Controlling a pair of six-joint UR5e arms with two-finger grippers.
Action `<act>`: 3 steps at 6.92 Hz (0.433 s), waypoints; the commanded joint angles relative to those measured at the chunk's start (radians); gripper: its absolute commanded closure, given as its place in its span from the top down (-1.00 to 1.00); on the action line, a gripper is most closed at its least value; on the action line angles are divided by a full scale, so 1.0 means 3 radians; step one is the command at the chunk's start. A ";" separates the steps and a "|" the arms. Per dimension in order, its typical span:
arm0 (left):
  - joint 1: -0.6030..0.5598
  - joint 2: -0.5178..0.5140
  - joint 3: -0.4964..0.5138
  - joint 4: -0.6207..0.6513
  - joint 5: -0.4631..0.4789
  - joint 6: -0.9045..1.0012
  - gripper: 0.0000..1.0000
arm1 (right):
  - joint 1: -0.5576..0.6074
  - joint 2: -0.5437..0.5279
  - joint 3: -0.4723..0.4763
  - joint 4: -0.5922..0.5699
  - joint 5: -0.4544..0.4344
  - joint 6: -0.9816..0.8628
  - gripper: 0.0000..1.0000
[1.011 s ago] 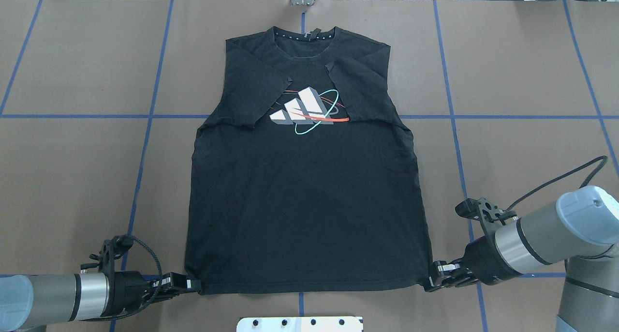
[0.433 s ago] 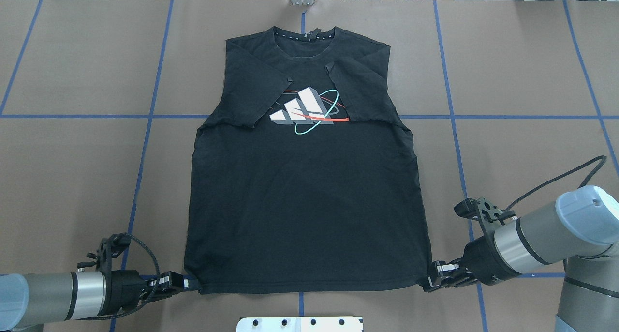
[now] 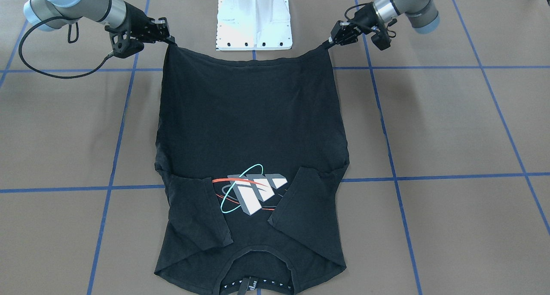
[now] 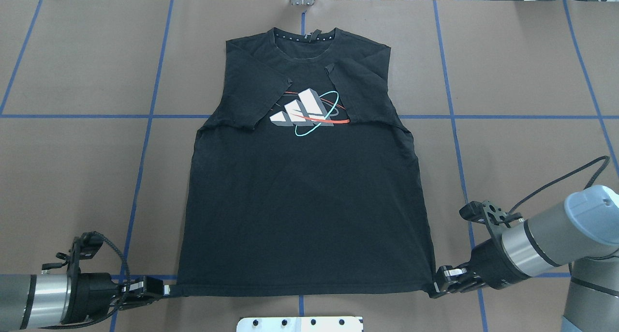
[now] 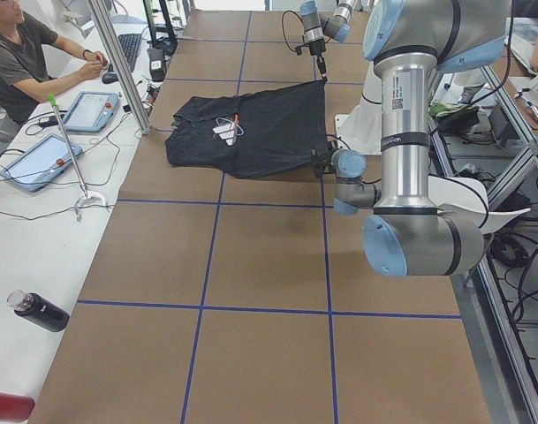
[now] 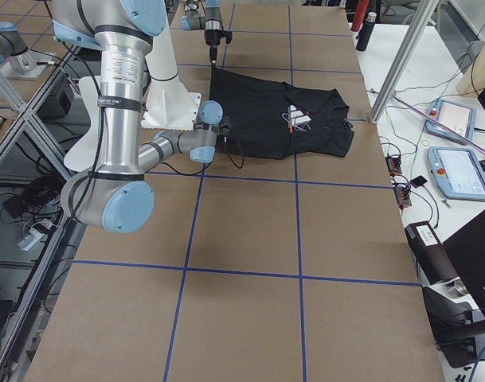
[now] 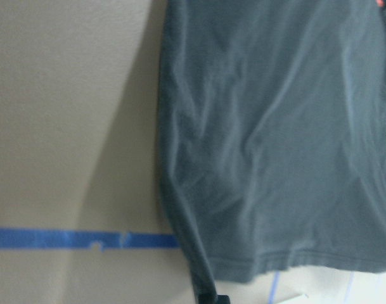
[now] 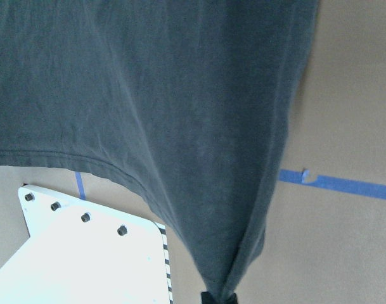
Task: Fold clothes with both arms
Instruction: 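Lift both hem corners and carry them away from the robot over the shirt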
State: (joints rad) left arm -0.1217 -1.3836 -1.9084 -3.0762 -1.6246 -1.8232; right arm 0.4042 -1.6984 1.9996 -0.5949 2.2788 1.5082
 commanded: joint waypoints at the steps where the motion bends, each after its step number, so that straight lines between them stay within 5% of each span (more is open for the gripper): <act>1: 0.0159 0.0097 -0.0112 -0.0003 -0.0020 0.0195 -1.00 | -0.0013 -0.0304 -0.0008 0.0431 0.0160 -0.0001 -1.00; 3: 0.0359 0.0274 -0.0204 -0.0079 -0.0025 0.0375 -1.00 | -0.0033 -0.0530 -0.0018 0.0796 0.0309 -0.0001 -1.00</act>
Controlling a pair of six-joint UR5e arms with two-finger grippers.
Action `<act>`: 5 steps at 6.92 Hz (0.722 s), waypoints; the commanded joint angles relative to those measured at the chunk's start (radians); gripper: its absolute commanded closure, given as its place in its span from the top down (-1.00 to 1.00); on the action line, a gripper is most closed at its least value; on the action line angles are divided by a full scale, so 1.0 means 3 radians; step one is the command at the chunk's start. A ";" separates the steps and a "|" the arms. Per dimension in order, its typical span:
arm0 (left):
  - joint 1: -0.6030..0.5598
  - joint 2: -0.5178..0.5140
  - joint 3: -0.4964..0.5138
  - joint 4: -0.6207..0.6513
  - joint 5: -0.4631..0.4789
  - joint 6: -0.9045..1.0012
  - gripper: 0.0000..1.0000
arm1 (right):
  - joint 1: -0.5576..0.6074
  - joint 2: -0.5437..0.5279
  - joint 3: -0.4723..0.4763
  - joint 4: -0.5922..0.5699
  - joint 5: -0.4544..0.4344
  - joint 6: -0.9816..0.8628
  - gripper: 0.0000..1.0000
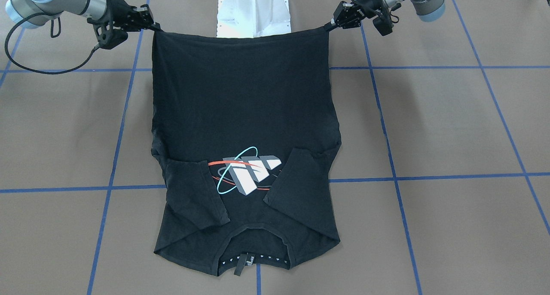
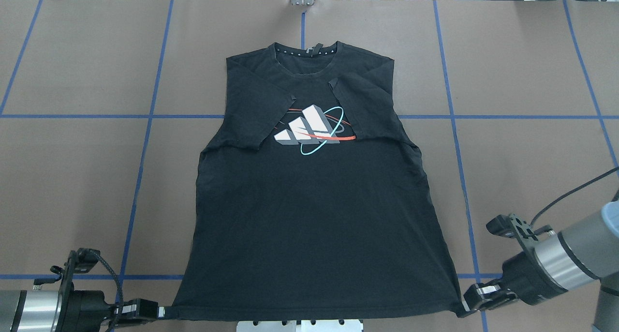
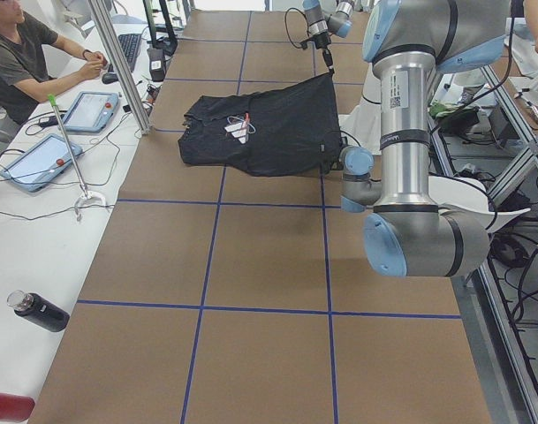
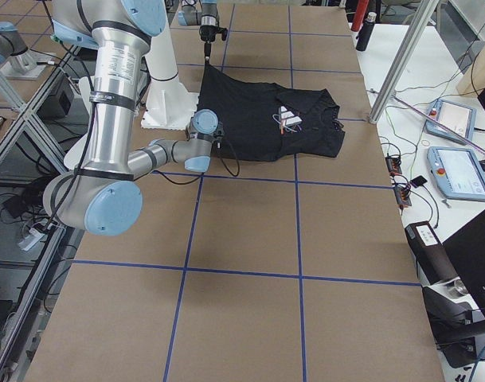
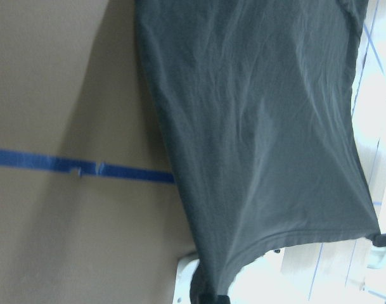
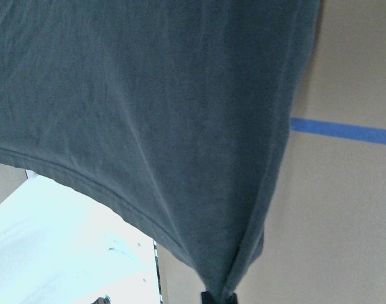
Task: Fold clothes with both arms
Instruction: 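Lift both hem corners and carry them away from the robot over the shirt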
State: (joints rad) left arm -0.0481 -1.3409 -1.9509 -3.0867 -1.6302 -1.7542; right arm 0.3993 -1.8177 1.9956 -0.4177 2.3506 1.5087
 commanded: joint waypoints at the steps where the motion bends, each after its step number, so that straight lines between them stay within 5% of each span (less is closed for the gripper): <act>1: 0.0134 0.0382 -0.0088 -0.0263 -0.0098 0.0359 -1.00 | -0.0022 -0.0163 -0.0005 0.0226 0.0141 0.0002 -1.00; 5: 0.0339 0.0237 -0.0109 -0.0515 -0.0170 0.0330 -1.00 | -0.0078 -0.0200 -0.0050 0.0554 0.0274 0.0094 -1.00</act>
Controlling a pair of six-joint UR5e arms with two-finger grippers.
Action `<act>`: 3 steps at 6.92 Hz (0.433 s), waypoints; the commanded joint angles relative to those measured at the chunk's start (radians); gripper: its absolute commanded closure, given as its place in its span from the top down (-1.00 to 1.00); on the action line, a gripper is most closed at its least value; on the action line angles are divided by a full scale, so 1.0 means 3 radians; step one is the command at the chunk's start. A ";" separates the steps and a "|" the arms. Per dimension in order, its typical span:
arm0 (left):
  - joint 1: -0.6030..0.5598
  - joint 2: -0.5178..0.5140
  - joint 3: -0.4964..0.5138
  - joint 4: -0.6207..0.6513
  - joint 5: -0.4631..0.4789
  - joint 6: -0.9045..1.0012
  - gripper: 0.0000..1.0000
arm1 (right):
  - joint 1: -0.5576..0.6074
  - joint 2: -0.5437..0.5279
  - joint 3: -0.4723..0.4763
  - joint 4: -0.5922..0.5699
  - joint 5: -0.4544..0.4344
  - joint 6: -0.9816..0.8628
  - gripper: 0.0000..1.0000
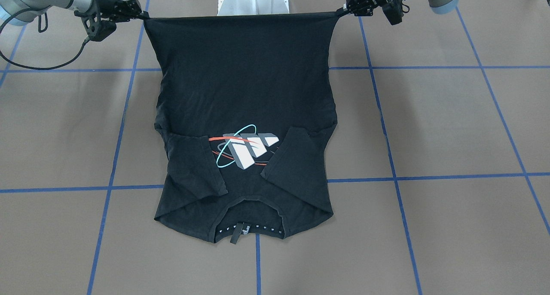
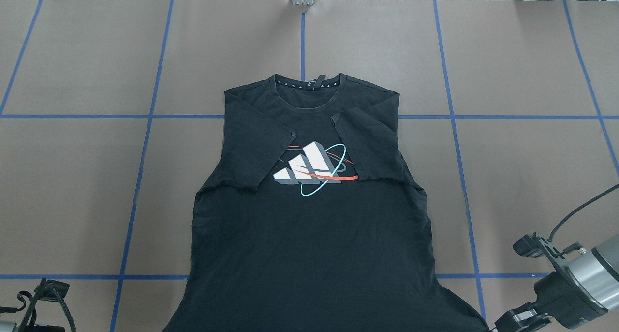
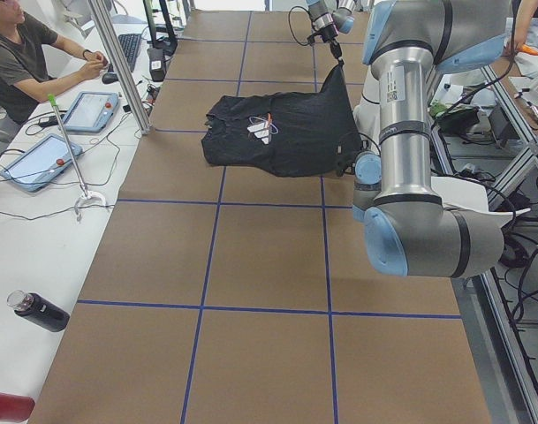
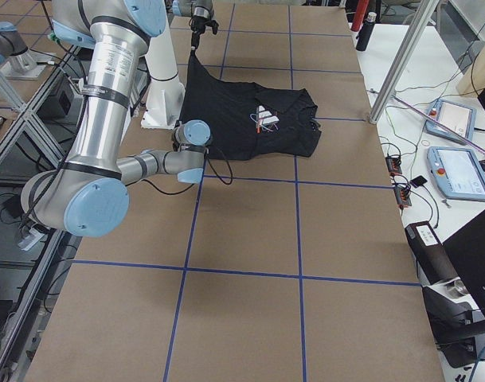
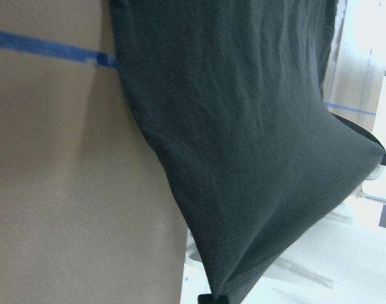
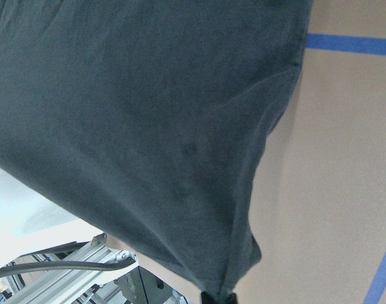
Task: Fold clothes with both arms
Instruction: 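Lift both hem corners and carry them away from the robot over the shirt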
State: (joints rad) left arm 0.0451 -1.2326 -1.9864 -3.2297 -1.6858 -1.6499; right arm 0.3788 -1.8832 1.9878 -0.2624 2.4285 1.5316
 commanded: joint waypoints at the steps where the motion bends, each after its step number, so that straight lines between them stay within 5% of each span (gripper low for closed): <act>1: -0.0027 -0.0226 0.0030 -0.0044 -0.0005 -0.0028 -1.00 | -0.0005 0.0125 -0.0091 0.0041 -0.0021 0.0013 -1.00; 3: -0.0500 -0.0339 0.0015 -0.0039 -0.0183 -0.0023 -1.00 | 0.0387 0.0406 -0.0275 0.0051 0.0019 -0.0012 -1.00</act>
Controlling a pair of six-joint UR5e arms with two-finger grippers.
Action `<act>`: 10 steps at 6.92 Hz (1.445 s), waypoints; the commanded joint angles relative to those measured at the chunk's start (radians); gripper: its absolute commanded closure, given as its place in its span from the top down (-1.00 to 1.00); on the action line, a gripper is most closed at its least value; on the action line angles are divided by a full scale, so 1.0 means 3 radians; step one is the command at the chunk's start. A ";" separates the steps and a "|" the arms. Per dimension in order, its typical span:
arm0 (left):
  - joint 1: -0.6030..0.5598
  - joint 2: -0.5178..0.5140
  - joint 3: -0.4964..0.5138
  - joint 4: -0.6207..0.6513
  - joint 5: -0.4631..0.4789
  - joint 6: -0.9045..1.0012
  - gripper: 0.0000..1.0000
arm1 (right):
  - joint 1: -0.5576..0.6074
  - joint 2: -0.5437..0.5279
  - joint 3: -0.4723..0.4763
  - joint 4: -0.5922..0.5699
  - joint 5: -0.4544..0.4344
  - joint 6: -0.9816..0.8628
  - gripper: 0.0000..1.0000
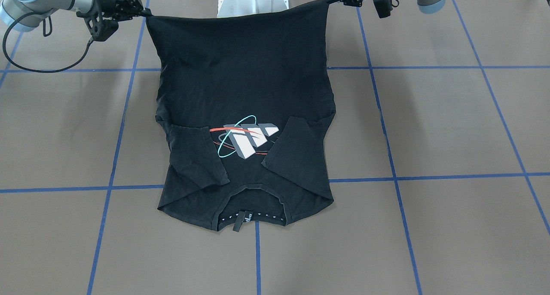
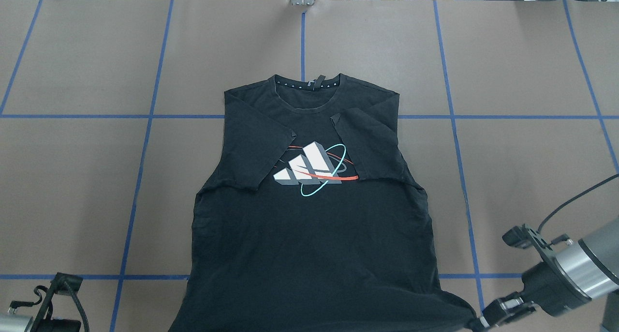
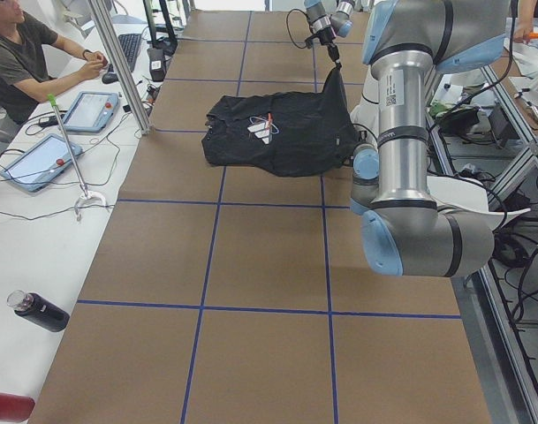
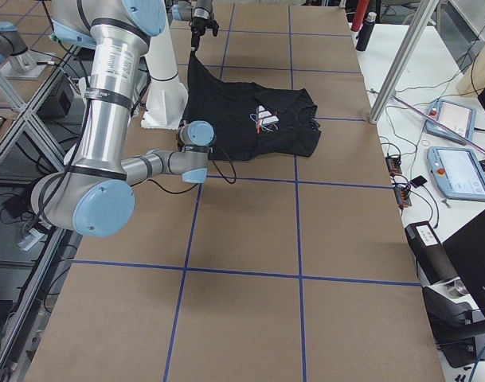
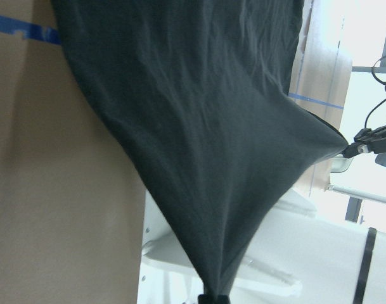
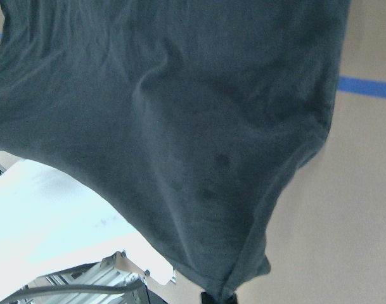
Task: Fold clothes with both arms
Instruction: 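Lift both hem corners and carry them away from the robot over the shirt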
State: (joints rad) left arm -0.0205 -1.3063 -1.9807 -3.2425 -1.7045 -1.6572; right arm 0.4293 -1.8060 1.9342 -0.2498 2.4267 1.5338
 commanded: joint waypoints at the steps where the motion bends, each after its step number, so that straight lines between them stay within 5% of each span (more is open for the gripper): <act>1: -0.0669 -0.0317 0.0011 0.0045 -0.0340 0.0002 -1.00 | 0.0393 0.0287 -0.0112 0.0025 0.0031 -0.0020 -1.00; 3: -0.1101 -0.0375 0.0072 0.0126 -0.0520 0.0012 -1.00 | 0.0654 0.0506 -0.0213 0.0014 -0.0005 -0.0020 -1.00; 5: -0.1871 -0.0741 0.0123 0.0604 -0.1198 0.0002 -1.00 | 0.1006 0.0798 -0.0504 0.0009 -0.0020 -0.0025 -1.00; 8: -0.2181 -0.1366 0.0740 0.0878 -0.1191 0.0012 -1.00 | 0.1600 0.1401 -0.1077 -0.0001 -0.0020 -0.0030 -1.00; 10: -0.2385 -0.1475 0.0982 0.0879 -0.1216 0.0038 -1.00 | 0.1784 0.1789 -0.1516 -0.0006 -0.0091 -0.0030 -1.00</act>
State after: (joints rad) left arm -0.7019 -1.7317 -1.7223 -2.9802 -2.0645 -1.6489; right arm 0.9331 -1.3336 1.5516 -0.2503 2.4133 1.5248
